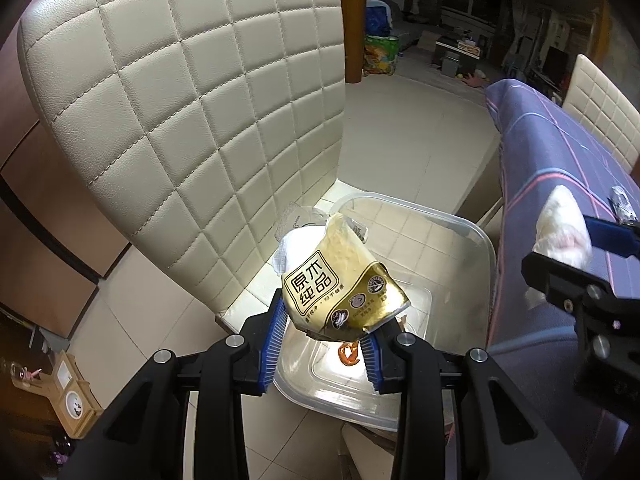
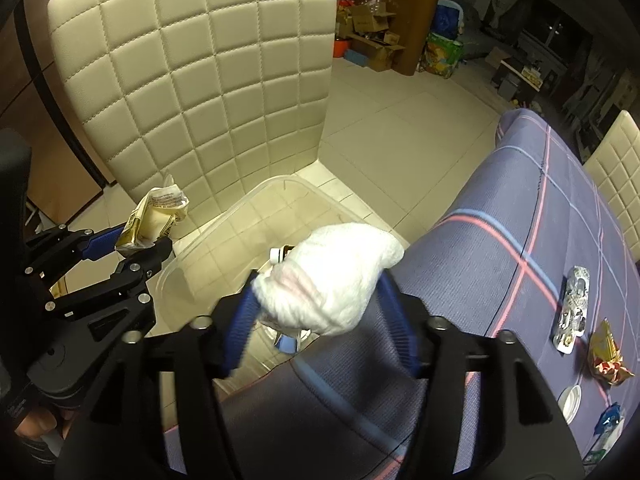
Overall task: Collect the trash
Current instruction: 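Carry the cream snack bag with the left tool while the right tool carries the tissue over the bin, then open the right tool to drop the tissue while the left tool releases the snack bag, then swing both tools back over the table toward the remaining trash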
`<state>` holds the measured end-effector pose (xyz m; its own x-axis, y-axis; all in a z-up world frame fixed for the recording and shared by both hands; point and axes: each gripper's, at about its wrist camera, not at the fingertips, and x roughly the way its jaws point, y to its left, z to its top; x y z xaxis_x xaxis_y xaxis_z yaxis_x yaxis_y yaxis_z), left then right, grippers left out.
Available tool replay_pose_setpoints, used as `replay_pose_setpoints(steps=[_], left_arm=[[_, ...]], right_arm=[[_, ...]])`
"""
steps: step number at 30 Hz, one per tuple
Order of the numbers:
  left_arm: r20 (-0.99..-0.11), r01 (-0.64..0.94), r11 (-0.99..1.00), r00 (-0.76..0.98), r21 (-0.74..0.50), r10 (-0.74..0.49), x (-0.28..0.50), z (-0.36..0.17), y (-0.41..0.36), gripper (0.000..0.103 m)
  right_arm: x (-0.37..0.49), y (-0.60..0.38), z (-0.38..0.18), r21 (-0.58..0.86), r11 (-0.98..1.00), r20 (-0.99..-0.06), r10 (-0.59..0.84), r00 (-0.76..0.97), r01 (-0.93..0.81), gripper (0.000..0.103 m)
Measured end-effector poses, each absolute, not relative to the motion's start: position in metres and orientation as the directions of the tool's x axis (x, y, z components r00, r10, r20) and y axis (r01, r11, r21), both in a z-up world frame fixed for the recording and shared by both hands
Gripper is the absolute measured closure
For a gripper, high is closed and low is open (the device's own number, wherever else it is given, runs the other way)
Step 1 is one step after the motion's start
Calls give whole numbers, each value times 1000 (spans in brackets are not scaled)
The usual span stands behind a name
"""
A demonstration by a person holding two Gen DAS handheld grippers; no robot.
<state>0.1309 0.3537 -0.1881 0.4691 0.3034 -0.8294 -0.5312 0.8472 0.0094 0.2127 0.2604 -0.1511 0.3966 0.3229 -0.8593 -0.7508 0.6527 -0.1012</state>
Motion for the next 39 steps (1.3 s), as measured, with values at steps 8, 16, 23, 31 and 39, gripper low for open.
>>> replay_pose_setpoints(steps=[8, 16, 23, 31, 39], left_arm=[[-834, -530, 848, 466, 4, 296, 139, -191, 354, 69], [-838, -515, 857, 471, -8, 275, 143, -192, 349, 69], [-835, -493, 870, 487, -21, 256, 148, -189, 341, 68], [-830, -480, 876, 505, -41, 238, 156, -183, 330, 36], [-827, -488, 870, 514, -63, 229, 147, -174, 325, 29]], right_arm=[[227, 246, -148, -76, 698, -852, 325, 410, -712, 15], [226, 237, -144, -53, 710, -851, 336, 404, -702, 15], [219, 227, -143, -61, 710, -849, 332, 410, -702, 15], [220, 203, -135, -64, 741, -840, 322, 437, -669, 15], [218, 175, -136, -57, 772, -842, 303, 446, -633, 15]])
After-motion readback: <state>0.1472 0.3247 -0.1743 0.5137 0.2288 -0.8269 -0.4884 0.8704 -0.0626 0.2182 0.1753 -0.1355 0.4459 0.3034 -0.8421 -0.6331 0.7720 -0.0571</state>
